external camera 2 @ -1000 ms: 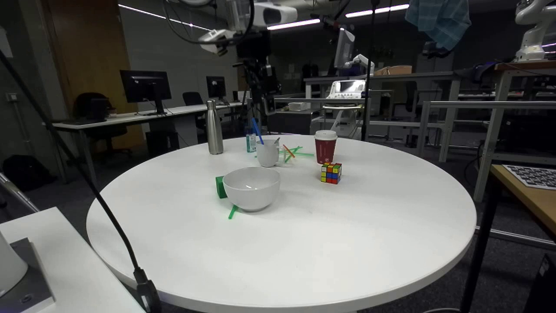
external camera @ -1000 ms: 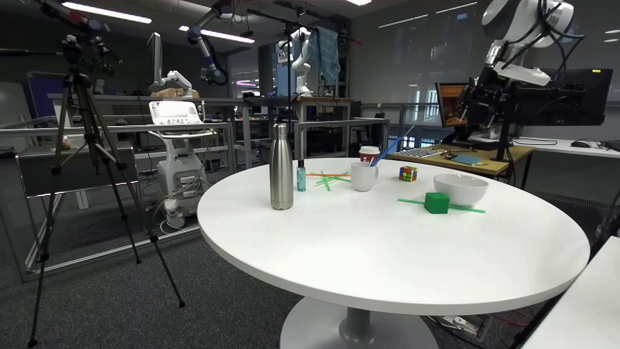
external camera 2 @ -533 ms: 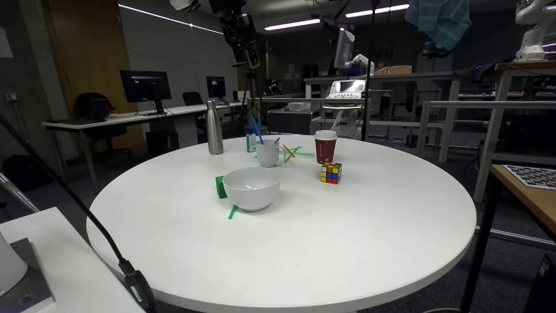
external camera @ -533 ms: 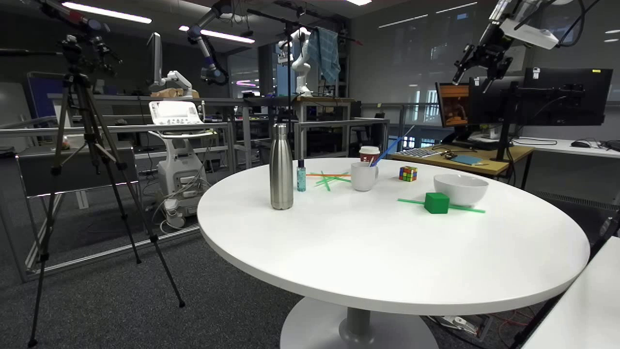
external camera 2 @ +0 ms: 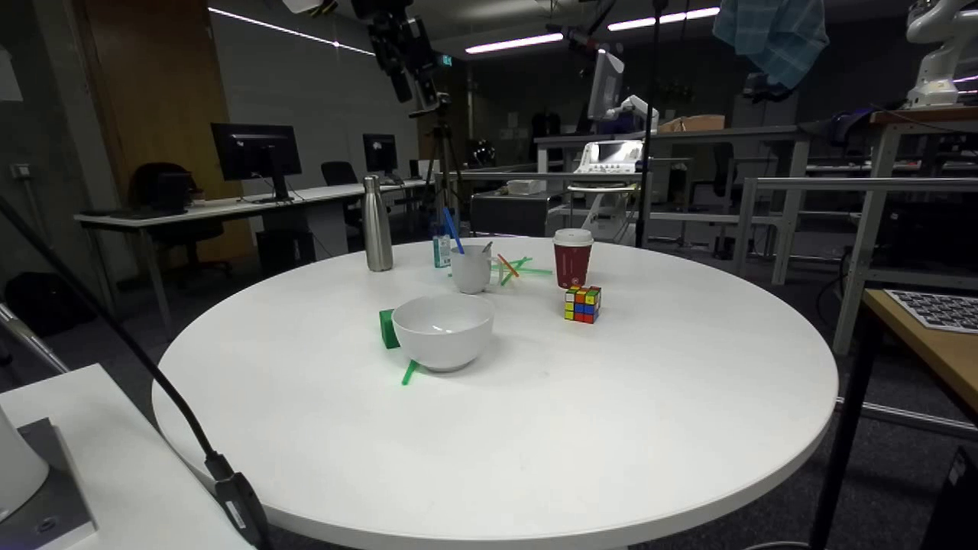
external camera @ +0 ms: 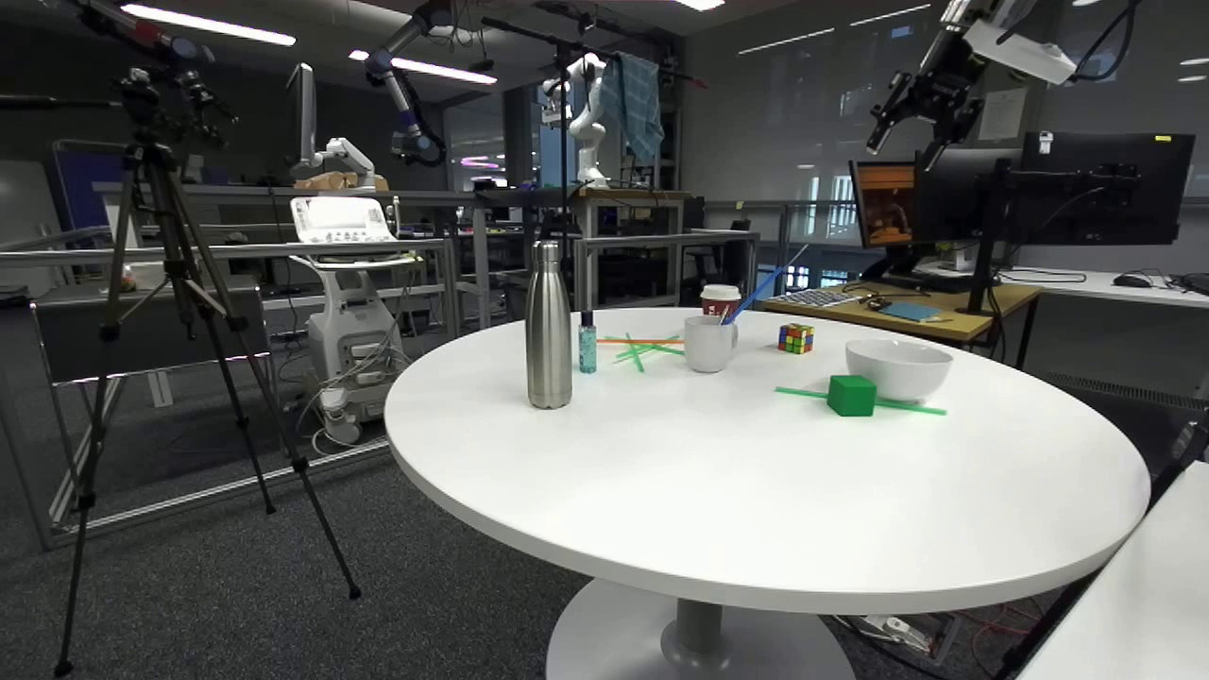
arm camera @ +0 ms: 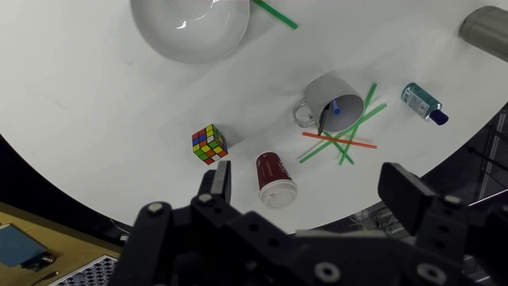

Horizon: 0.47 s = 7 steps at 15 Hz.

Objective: Move the bowl to the right

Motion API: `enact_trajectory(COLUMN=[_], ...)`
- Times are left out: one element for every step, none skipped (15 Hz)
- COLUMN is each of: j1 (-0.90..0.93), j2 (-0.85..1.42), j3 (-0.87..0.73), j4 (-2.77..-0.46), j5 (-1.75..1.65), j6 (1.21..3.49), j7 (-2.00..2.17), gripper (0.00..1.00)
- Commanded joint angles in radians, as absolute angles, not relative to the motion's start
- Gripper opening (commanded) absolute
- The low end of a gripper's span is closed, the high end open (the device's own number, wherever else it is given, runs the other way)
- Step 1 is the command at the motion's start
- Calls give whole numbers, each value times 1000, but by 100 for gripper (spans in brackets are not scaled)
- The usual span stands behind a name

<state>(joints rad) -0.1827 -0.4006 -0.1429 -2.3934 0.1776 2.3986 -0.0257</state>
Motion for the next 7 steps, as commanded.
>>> enact_trajectory(j1=[-176,-176,-177,-177,-178,-178,-177], j2=[-425,-425,-424,-424,-424,-424,-424], j3=[-147,-147,-148,-147,-148,-147,-148], j4=[-2414,-2416,-2416,-2418,-2419,-2420,-2421], j5=[158,157,157,156,156,156,158], j6=[2398,2399,2397,2398,2398,2400,2401], j7=[2,2,2,3,3,4,2], gripper=[100,100,100,100,100,100,100])
